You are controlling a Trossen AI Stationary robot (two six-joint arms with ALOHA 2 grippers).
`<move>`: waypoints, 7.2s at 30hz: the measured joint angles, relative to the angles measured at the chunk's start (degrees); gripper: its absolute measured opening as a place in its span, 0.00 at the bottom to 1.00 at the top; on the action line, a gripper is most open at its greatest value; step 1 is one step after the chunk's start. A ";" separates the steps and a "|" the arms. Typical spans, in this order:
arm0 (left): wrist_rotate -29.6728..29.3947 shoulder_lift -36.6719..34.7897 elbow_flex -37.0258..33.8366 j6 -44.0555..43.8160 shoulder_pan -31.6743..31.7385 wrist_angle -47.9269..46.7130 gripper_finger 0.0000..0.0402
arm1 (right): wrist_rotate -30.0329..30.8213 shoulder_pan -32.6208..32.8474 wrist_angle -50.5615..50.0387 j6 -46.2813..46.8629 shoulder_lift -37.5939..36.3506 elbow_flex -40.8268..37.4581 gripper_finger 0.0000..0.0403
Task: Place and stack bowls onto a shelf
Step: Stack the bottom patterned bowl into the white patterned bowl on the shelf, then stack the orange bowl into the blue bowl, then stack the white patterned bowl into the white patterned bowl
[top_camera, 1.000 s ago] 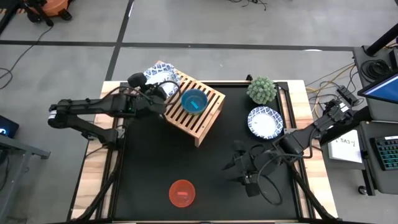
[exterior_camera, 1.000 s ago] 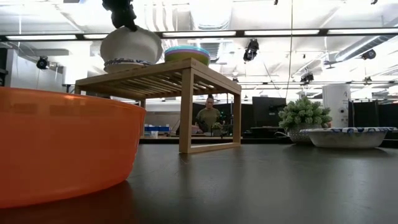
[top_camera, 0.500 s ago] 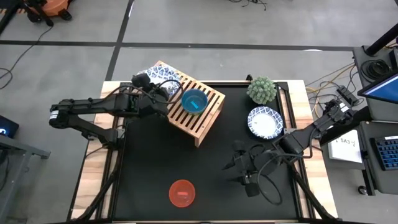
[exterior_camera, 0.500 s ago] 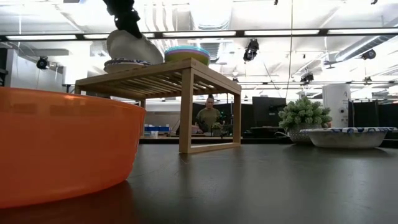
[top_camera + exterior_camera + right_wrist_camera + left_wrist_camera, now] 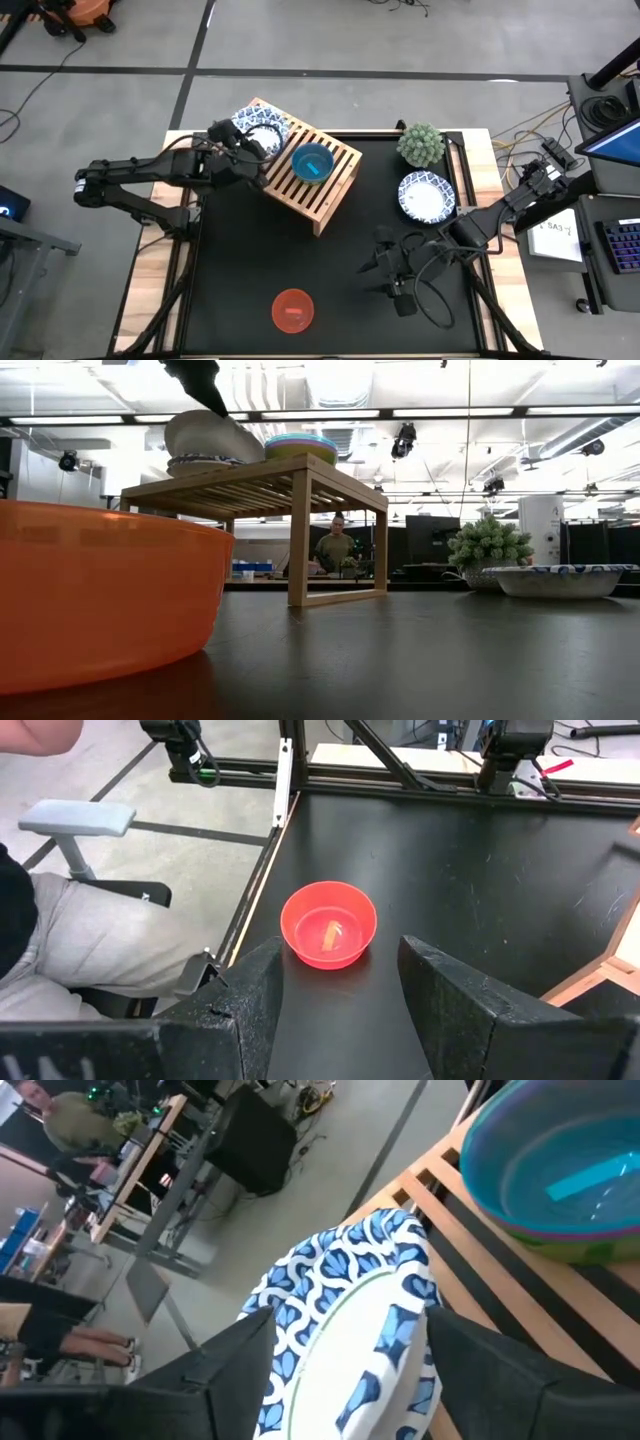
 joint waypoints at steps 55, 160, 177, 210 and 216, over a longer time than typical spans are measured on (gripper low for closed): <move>15.43 -9.73 -14.01 -9.69 3.37 13.42 0.00 | 0.05 0.00 1.69 0.20 1.26 -2.14 0.46; 32.96 8.37 12.95 -17.90 6.82 10.48 0.00 | 6.95 1.25 15.62 -6.62 -8.02 -22.84 0.37; 35.39 13.89 12.92 -13.78 14.08 10.72 0.00 | 6.97 1.25 14.45 -6.60 -8.02 -22.82 0.37; 35.15 14.47 12.87 -11.71 14.23 11.04 0.26 | 7.01 1.25 14.40 -6.64 -8.02 -22.82 0.37; 35.18 14.47 12.81 -12.28 10.15 8.21 0.22 | 7.01 1.24 14.40 -6.66 -8.02 -22.81 0.37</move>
